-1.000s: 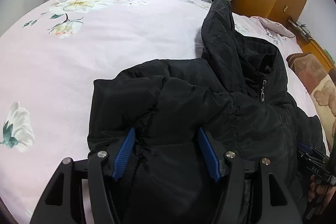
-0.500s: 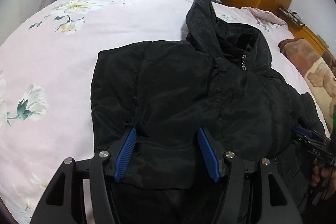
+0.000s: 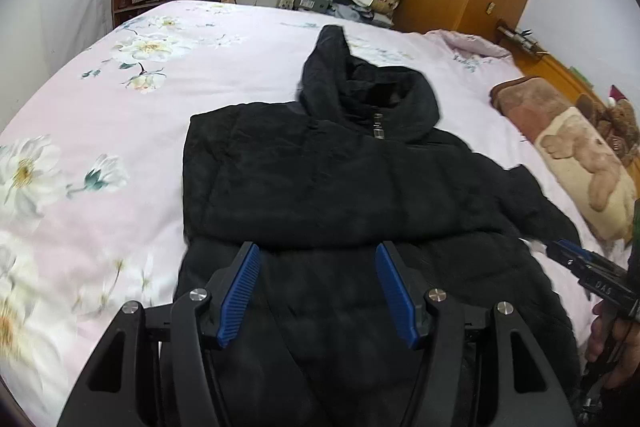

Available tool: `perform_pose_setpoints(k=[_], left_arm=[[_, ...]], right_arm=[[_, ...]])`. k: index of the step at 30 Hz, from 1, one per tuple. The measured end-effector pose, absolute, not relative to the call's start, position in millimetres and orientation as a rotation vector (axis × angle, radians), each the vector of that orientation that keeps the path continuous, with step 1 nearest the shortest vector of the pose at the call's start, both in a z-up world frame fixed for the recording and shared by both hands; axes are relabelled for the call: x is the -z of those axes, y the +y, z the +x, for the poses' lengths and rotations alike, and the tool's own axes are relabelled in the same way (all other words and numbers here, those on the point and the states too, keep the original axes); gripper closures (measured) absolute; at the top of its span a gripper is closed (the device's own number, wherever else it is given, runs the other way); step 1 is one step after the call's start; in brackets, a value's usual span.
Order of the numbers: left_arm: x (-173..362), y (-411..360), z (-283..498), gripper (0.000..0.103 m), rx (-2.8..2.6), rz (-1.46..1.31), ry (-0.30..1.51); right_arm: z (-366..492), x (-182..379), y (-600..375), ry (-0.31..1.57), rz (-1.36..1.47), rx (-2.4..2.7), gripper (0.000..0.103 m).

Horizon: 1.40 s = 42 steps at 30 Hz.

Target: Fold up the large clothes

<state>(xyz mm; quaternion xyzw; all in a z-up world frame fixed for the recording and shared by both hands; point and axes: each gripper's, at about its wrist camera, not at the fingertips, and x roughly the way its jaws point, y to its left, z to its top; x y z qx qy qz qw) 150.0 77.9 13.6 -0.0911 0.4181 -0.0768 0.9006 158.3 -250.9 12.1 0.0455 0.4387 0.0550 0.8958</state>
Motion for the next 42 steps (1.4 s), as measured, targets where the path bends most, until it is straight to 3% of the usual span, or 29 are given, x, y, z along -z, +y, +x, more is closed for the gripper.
perform_pose_setpoints(k=[19,42], left_arm=[[-75,20,50,0.038,0.246,-0.160,0.794],[-39,-18,147,0.033,0.204,-0.070,0.828]], right_arm=[[37,-67,-281,0.813,0.181,-0.077,0.050],[94,-3,-420,0.888,0.346,0.191,0.045]])
